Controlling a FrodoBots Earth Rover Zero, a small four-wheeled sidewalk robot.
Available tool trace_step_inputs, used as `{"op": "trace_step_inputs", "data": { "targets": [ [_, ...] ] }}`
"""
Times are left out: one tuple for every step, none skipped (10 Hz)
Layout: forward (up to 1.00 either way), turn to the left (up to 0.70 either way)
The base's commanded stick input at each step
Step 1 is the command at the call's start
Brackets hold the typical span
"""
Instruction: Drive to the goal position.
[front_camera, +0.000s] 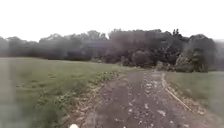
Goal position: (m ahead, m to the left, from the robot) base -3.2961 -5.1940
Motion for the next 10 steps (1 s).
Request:
{"op": "trace_step_inputs", "data": {
  "targets": [
    [0.0,0.0],
    [0.0,0.0],
    [0.0,0.0],
    [0.0,0.0],
    [0.0,0.0],
    [0.0,0.0],
    [0.0,0.0],
    [0.0,0.0],
    [0.0,0.0],
    [0.0,-0.22]
  ]
}}
